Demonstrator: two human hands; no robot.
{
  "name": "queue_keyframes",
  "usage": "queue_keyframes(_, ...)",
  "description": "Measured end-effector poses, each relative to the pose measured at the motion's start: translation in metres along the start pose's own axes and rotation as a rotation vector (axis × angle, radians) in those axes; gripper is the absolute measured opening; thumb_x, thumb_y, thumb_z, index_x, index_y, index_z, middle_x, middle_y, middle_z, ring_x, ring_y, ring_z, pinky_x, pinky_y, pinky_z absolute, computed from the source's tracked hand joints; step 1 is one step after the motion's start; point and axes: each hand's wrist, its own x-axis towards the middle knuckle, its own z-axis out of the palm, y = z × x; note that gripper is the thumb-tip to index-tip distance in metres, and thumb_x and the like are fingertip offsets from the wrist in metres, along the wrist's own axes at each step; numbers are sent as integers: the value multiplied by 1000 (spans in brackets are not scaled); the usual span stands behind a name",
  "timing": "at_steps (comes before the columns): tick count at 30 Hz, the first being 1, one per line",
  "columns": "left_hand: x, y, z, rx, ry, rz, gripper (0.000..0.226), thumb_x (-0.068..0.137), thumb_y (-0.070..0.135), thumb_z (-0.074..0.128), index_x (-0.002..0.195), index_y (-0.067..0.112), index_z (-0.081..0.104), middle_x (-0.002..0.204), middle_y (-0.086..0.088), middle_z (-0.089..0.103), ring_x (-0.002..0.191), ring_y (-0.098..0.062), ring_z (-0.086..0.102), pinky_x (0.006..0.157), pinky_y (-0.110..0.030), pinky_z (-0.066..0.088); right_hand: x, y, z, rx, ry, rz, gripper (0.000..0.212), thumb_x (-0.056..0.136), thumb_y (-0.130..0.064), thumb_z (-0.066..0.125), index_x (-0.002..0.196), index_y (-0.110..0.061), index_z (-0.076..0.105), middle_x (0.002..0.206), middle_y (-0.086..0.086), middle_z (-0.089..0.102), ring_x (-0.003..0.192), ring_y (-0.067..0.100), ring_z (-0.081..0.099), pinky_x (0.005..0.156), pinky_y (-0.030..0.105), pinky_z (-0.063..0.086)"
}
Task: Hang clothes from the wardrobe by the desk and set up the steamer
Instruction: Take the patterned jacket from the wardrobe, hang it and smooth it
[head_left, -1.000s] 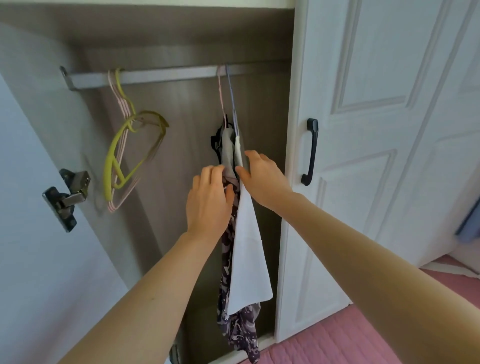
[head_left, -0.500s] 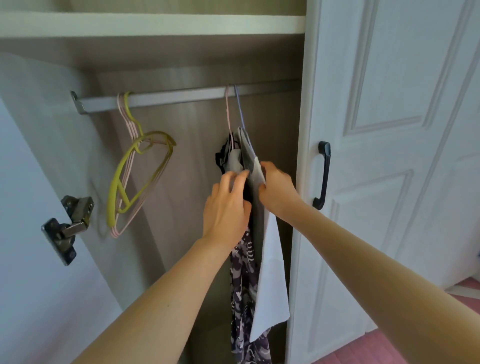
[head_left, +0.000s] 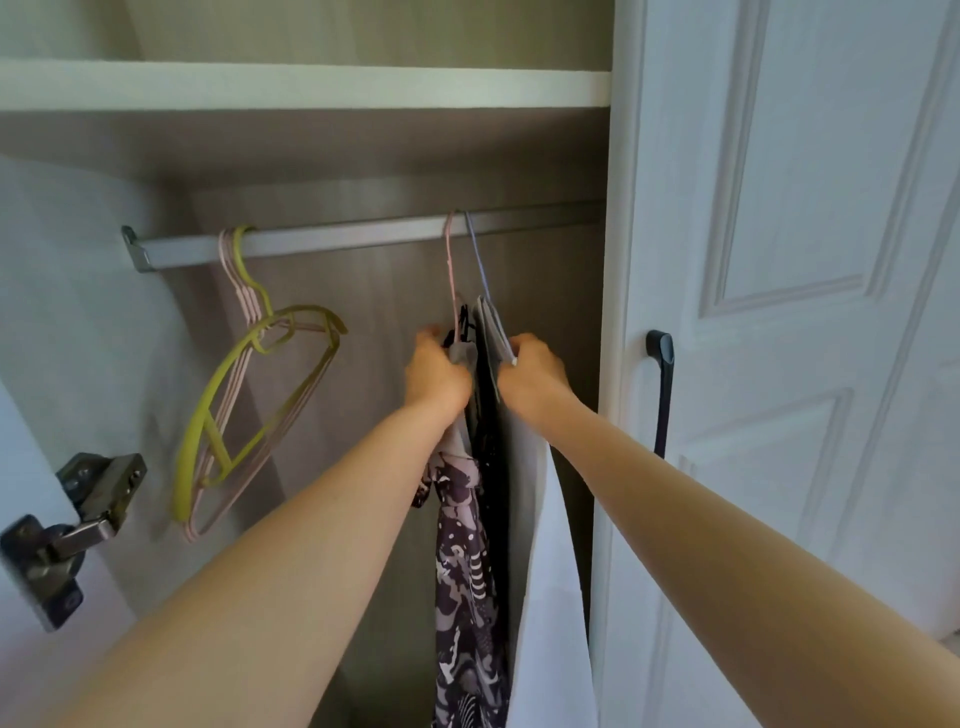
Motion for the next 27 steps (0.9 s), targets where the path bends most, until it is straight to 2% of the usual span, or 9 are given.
queue_keyframes(4, 15, 7, 5, -214, -10, -176, 19, 91, 11, 56, 109, 8, 62, 104, -13, 67, 90, -28, 63, 84, -37, 54, 10, -6, 0, 80, 11, 56, 35, 96, -6, 44, 131, -12, 47, 123, 12, 54, 102, 24, 56, 78, 30, 47)
queue_keyframes(8, 12, 8, 4, -310, -80, -161, 14, 92, 7, 55, 103, 15, 60, 83, -5, 59, 68, -14, 54, 57, -24, 45, 9, -8, 2, 187, 8, 62, 28, 96, -6, 44, 122, -14, 52, 115, 9, 54, 89, 17, 54, 69, 24, 43)
queue_keyframes(11, 10, 13, -2, -328, -90, -135, 7, 93, 13, 56, 94, 19, 59, 83, -3, 60, 77, -19, 57, 69, -29, 50, 9, -14, -2, 252, 33, 61, 29, 95, -5, 44, 121, -13, 55, 113, 9, 56, 89, 17, 54, 71, 25, 44)
queue_keyframes(14, 16, 25, -14, -330, -53, -129, 14, 91, 16, 59, 81, 26, 59, 91, -6, 63, 91, -26, 60, 88, -39, 51, 10, -25, -13, 295, 58, 67, 28, 96, -4, 42, 118, -13, 56, 102, 6, 54, 75, 11, 50, 58, 20, 41)
queue_keyframes(17, 14, 35, -28, -332, -26, -133, 13, 92, 20, 58, 82, 28, 58, 100, -10, 65, 98, -30, 62, 92, -42, 52, 6, -36, -20, 312, 44, 51, 28, 96, -4, 42, 118, -15, 55, 103, 5, 54, 75, 10, 49, 56, 20, 38)
queue_keyframes(20, 1, 40, -38, -321, -52, -135, 7, 95, 29, 54, 91, 25, 58, 102, -10, 65, 91, -25, 62, 81, -38, 52, -5, -40, -19, 311, 53, 12, 27, 94, -4, 44, 115, -15, 56, 102, 4, 55, 77, 10, 52, 56, 20, 39)
queue_keyframes(23, -15, 40, -41, -336, -75, -153, 20, 99, 35, 47, 107, 21, 58, 96, -4, 62, 85, -19, 60, 73, -33, 50, -22, -37, -13, 312, 94, -11, 28, 92, -2, 42, 111, -14, 59, 101, 6, 57, 76, 12, 53, 60, 22, 45)
queue_keyframes(25, -28, 39, -45, -364, -64, -178, 25, 100, 34, 42, 109, 19, 60, 91, -1, 61, 79, -16, 59, 63, -29, 48, -35, -35, -10, 316, 104, 0, 29, 91, -1, 42, 110, -14, 59, 97, 5, 58, 74, 12, 53, 62, 23, 46)
queue_keyframes(27, -42, 37, -48, -384, -67, -210, 27, 101, 34, 41, 105, 19, 62, 93, -4, 63, 81, -18, 61, 64, -31, 50, -50, -33, -8, 318, 104, 17, 27, 91, -3, 43, 108, -14, 60, 96, 5, 59, 72, 12, 53, 62, 23, 46)
